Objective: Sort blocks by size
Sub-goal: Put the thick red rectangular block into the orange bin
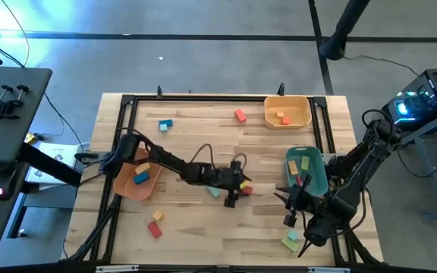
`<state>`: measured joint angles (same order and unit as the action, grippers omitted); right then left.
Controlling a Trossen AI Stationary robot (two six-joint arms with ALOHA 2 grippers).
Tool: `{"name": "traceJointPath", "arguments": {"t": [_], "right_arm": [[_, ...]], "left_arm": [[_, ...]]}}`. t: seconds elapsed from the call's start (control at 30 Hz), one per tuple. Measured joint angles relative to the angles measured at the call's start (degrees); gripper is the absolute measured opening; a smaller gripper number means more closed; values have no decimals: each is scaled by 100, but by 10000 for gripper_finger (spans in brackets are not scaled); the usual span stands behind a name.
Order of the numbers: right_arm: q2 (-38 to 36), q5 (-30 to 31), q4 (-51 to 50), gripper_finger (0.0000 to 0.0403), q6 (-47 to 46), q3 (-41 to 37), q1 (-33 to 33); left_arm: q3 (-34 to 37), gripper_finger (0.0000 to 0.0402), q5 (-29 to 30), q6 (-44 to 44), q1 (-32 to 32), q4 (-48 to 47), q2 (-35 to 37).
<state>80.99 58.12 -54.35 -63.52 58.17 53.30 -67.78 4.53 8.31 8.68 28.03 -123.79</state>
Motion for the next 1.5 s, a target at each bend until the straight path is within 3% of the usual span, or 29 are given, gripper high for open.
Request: {"name": "traceJointPath", "arguments": {"t": [0.13,0.27,0.53,0.8,1.1,1.23,1.37,1.5], "right_arm": [[0,1,4,71,54,0,-7],[0,45,23,71,56,0,-7],[0,45,154,71,56,0,-7],[0,58,190,71,166,0,-7],[0,254,217,71,450,0,-7],[0,540,369,71,551,0,-7],[0,753,447,71,925,0,-53],[0,775,455,71,1062,0,-211]], "left_arm": [[444,266,-712,-281,-246,721,3],[709,266,-989,-390,-309,1175,-33],[695,266,-923,-124,-206,1175,-168],[655,262,-876,-568,-272,1232,-496],[568,170,-894,-1151,-226,1200,-496],[571,104,-639,-1498,-33,1076,-313],[563,101,74,-1215,272,513,420],[553,101,1266,-867,711,-1157,1544]]}}
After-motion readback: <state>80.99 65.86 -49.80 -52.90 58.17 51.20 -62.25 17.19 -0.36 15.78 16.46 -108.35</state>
